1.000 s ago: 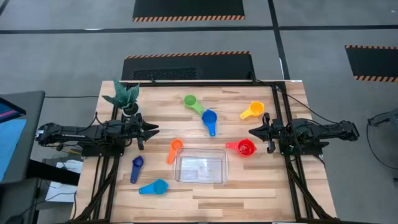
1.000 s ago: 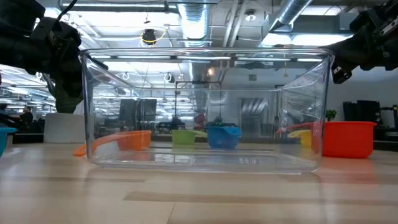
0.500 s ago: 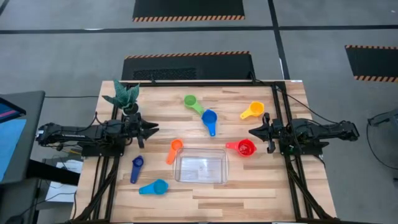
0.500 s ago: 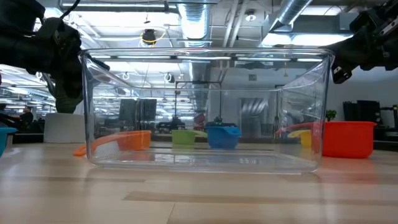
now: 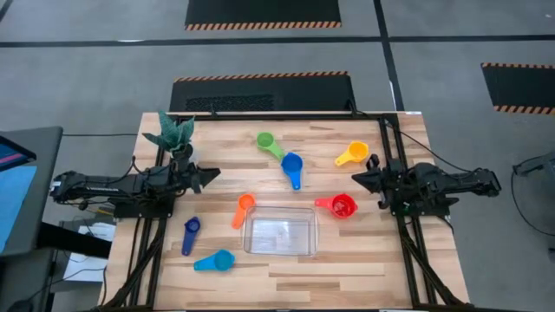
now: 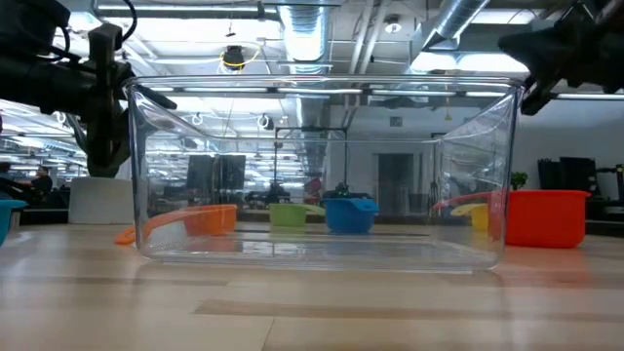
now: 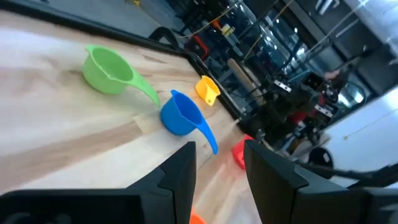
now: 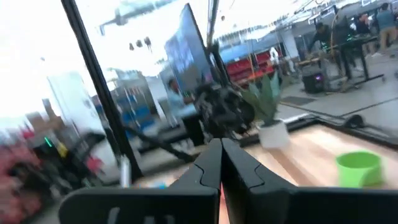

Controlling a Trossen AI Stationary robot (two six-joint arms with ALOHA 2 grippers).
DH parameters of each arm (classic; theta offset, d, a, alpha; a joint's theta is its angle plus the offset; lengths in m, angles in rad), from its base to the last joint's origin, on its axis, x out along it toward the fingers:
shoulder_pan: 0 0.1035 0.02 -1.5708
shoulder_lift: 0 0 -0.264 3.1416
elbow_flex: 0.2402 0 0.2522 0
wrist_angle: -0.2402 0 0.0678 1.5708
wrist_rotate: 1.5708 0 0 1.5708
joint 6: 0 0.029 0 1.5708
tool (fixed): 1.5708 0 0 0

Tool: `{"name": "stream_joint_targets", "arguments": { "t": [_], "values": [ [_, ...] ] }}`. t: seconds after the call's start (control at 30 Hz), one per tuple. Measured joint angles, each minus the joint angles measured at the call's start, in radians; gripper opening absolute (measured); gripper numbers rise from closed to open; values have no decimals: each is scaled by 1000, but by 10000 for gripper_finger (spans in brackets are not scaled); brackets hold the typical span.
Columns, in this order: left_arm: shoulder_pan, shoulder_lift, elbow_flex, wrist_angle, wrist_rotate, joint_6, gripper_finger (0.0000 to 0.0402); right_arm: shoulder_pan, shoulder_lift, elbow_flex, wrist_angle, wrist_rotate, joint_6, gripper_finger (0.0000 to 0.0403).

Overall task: Nest measuring cups in basket
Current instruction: Put the red measuring cup in the transparent bin

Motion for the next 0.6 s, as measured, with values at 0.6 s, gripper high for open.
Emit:
{"name": "stream_joint_targets", "arguments": {
  "t": [0.6],
  "values": [
    [0,159,108,648,-13,188,126,-3,36,22,576,0,-119,26]
  ]
}}
